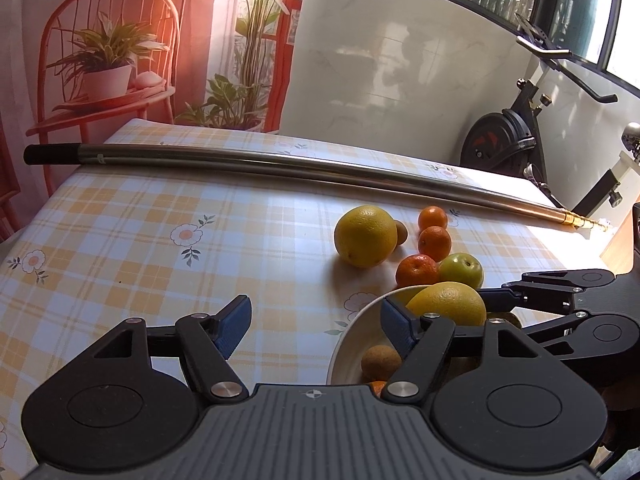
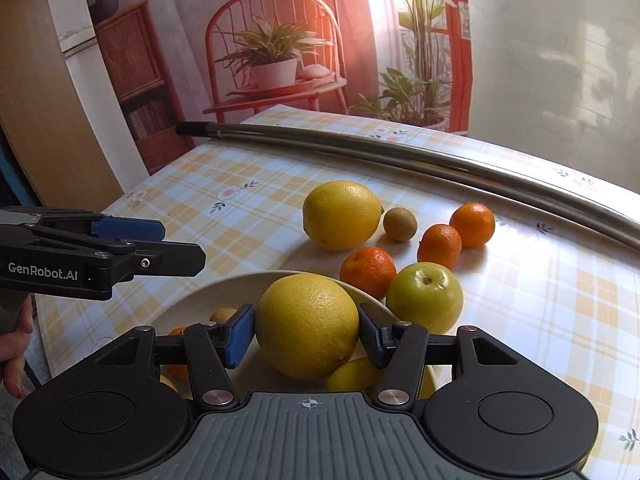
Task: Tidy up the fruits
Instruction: 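Lower the grapefruit into the white plate and open the right tool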
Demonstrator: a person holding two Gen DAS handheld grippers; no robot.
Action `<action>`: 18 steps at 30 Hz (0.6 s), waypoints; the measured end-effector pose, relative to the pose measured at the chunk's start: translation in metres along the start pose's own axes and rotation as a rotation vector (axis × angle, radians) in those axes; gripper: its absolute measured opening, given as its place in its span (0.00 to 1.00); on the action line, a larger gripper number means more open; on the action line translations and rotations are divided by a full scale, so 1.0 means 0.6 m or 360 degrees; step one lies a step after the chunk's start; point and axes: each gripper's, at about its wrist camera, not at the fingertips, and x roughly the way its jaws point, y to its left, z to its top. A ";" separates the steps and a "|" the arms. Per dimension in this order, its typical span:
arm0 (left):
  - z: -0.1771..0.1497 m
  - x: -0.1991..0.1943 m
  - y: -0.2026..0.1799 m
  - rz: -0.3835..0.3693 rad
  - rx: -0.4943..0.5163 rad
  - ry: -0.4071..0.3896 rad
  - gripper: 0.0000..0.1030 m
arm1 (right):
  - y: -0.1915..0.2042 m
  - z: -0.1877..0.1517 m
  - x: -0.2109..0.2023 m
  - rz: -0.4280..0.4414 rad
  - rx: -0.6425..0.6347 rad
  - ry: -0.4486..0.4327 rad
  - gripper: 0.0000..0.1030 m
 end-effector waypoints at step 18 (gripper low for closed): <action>0.003 0.008 0.002 0.0011 -0.0031 0.0055 0.72 | -0.023 -0.009 -0.063 -0.0089 0.0123 -0.0185 0.51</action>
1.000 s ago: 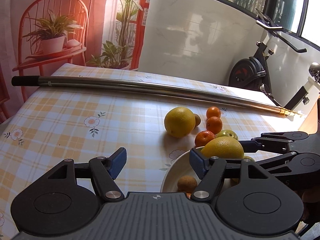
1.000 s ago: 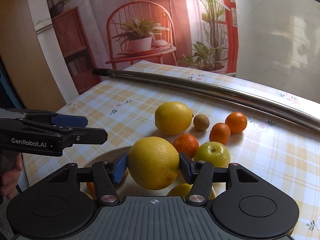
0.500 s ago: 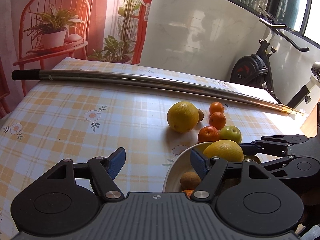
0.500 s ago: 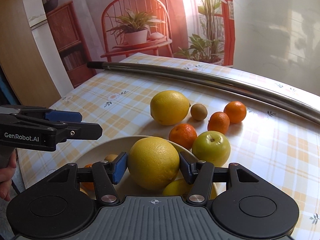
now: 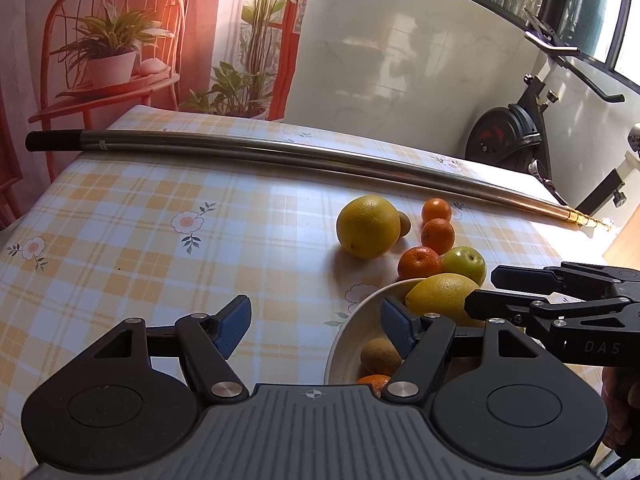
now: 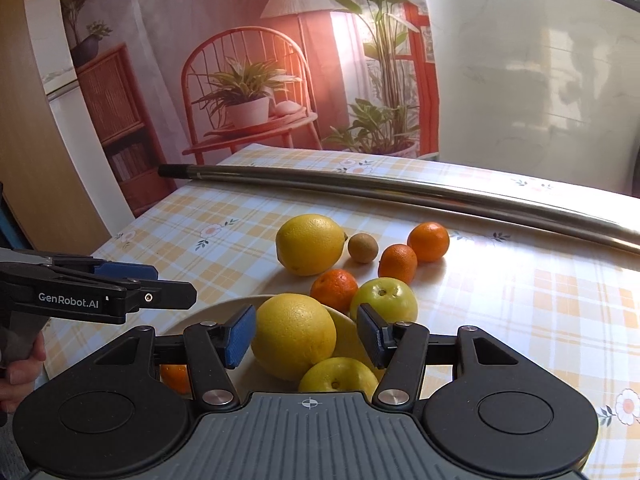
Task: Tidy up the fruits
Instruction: 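Lower the grapefruit into the white plate and open the right tool, then move left tool to a tangerine on the table and close on it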
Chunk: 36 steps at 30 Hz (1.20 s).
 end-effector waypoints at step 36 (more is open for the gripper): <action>0.014 0.016 -0.017 -0.0021 -0.0050 0.0115 0.72 | -0.063 -0.023 -0.033 -0.0303 0.0176 -0.0148 0.51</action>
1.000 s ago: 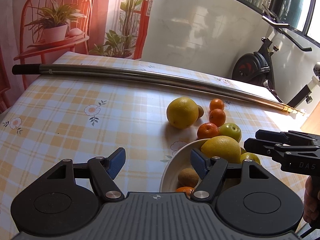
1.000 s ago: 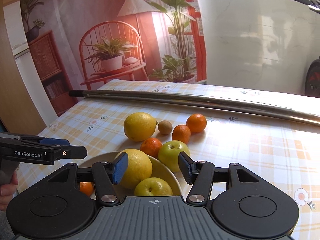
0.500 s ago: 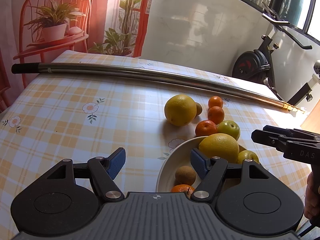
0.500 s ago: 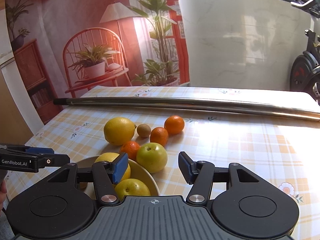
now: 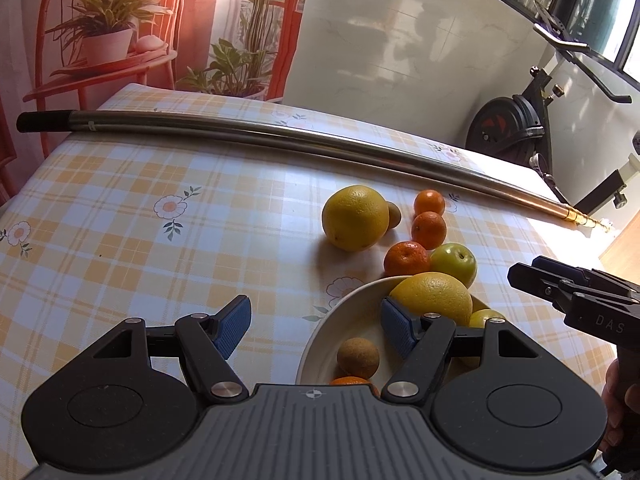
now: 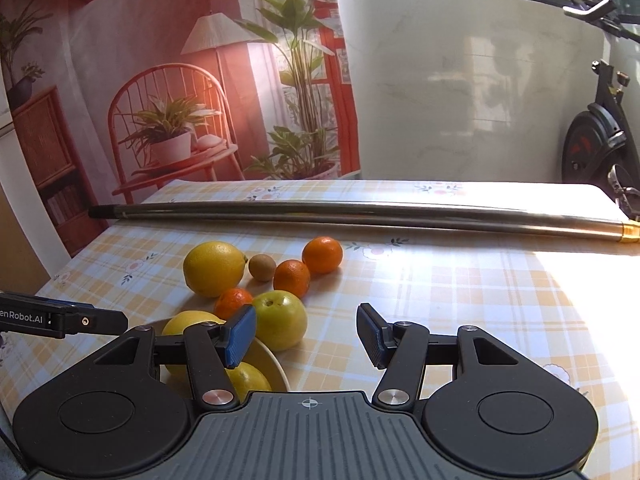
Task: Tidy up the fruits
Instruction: 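Move left tool to a tangerine on the table and close on it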
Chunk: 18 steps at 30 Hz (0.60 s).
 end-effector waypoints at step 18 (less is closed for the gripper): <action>0.062 0.087 -0.061 -0.0271 0.0011 0.0155 0.44 | -0.051 -0.004 0.011 0.0000 0.0150 -0.0051 0.51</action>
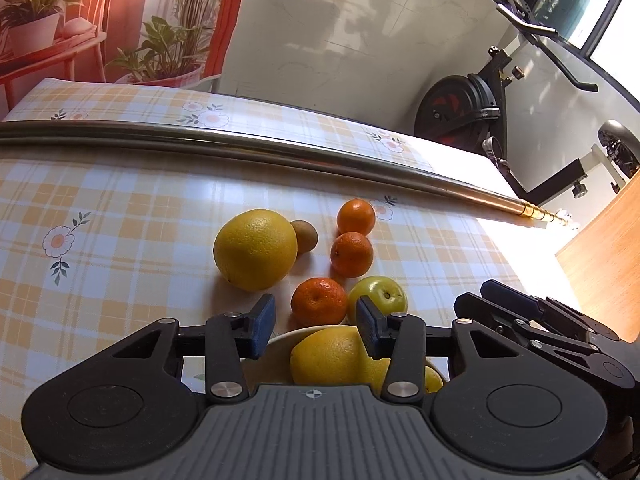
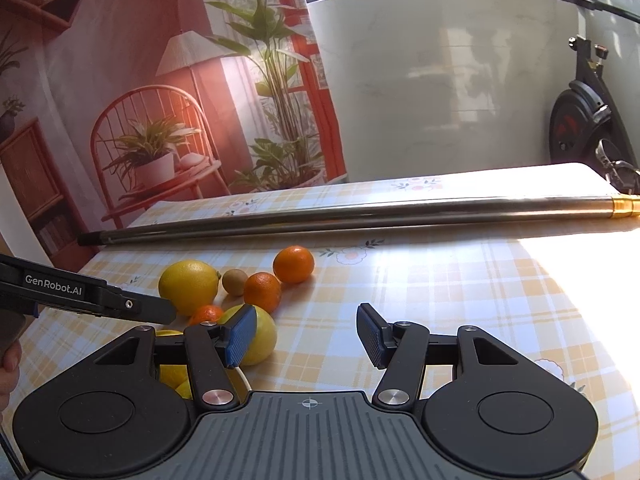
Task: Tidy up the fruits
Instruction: 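Move left tool to a tangerine on the table and close on it, then lift the tangerine with left tool while right tool grasps the green apple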
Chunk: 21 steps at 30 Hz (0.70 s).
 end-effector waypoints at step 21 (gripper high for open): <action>0.025 0.087 0.014 -0.0047 -0.0197 0.0128 0.39 | -0.037 -0.008 0.016 0.0025 0.0129 0.0020 0.51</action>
